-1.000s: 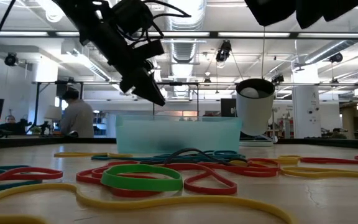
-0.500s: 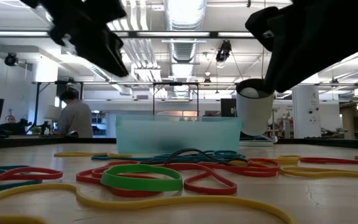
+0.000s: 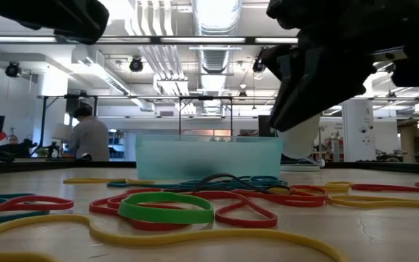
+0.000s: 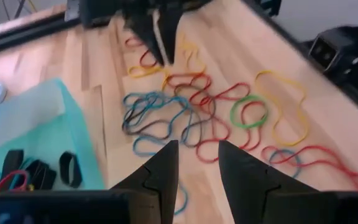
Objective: Pick and place rubber bands into bin
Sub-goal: Put the blue rubber band into the green bin
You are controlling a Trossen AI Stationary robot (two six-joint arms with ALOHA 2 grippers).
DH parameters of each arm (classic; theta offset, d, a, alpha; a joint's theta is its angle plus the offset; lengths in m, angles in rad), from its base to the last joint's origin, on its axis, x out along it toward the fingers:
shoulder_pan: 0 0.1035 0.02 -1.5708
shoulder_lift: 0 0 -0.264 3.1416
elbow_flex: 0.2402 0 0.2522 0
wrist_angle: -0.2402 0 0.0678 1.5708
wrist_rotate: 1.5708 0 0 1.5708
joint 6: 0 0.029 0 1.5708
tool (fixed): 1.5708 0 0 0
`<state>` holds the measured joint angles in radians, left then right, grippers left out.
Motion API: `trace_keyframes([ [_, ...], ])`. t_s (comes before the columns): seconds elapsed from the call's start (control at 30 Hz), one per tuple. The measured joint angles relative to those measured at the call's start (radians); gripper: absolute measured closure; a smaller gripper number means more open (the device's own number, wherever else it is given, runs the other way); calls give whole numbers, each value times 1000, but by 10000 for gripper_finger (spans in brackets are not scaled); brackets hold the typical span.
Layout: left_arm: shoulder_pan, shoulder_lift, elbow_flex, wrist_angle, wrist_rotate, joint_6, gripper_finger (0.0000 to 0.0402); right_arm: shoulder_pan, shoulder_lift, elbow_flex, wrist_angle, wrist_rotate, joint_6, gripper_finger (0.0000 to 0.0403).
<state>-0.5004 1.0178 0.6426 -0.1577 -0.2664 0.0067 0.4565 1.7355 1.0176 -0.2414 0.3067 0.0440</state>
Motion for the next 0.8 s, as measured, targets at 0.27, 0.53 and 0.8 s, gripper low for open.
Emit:
trace_keyframes([
  [0.27,-11,5,-1,12,0,0,303,-23,0,-33,82,-95,-48,346],
  [0.53,-11,12,-2,16,0,0,303,-34,48,-62,212,-99,-156,346],
  [0.8,-11,12,-2,16,0,0,303,-81,96,-45,226,-124,-156,346],
])
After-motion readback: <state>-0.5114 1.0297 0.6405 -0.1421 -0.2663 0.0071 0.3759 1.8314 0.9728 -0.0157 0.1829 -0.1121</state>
